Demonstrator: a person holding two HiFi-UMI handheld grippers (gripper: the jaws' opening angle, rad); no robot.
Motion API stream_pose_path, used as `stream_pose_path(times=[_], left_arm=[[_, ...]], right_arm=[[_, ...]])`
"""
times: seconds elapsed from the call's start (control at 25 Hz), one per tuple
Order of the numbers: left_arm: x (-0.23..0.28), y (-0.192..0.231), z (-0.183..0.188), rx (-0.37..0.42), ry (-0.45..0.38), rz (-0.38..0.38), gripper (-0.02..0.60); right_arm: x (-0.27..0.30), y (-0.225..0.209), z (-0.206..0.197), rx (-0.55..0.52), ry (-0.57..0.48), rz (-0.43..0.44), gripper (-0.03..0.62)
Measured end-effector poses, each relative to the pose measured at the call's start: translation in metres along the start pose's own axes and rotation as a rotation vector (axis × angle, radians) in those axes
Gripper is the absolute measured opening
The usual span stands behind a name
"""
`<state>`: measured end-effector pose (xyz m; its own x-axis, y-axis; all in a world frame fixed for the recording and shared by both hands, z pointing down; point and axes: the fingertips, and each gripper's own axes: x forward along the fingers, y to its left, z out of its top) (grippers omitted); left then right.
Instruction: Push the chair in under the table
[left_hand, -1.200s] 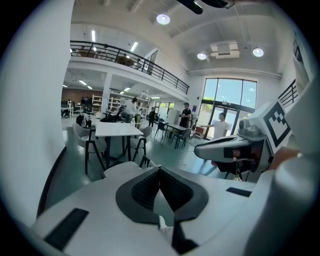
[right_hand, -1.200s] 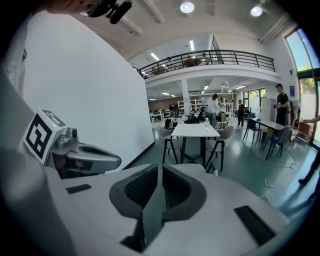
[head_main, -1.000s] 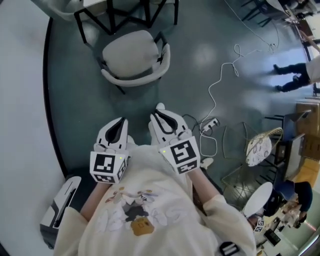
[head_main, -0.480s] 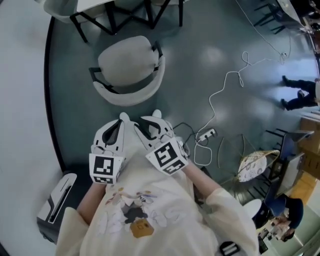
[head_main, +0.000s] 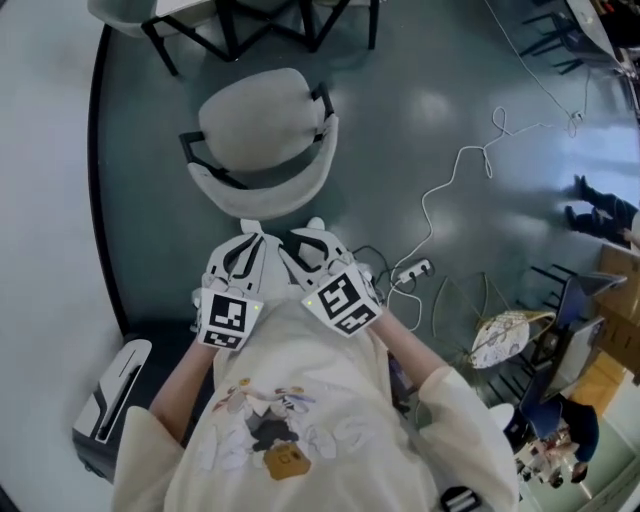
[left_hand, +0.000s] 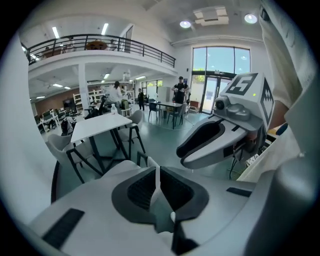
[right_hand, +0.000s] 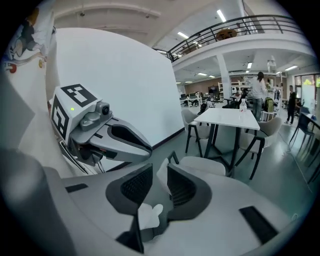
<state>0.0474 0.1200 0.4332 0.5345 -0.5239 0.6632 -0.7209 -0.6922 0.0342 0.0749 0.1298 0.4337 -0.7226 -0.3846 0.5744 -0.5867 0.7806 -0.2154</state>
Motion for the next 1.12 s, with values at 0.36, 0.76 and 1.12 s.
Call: stream_pose_path(times=[0.36, 0.76, 1.12], left_arm=[[0.056, 0.015, -0.059, 0.125, 0.136, -0.048, 0.089], [0.124, 0.021, -0.106, 0.346, 0.243, -0.089, 0.185], [0.162, 0.021, -0.133, 0.518, 0.335, -0.091, 0.207]], right_arm=[[0.035, -0.027, -0.037, -0.030, 0.053, 0.034, 0.091], [0.052, -0.036, -0.060, -0.010, 0.082, 0.060, 0.092], [0.048, -0.046, -0.073, 0.009, 0.081, 0.045, 0.092]])
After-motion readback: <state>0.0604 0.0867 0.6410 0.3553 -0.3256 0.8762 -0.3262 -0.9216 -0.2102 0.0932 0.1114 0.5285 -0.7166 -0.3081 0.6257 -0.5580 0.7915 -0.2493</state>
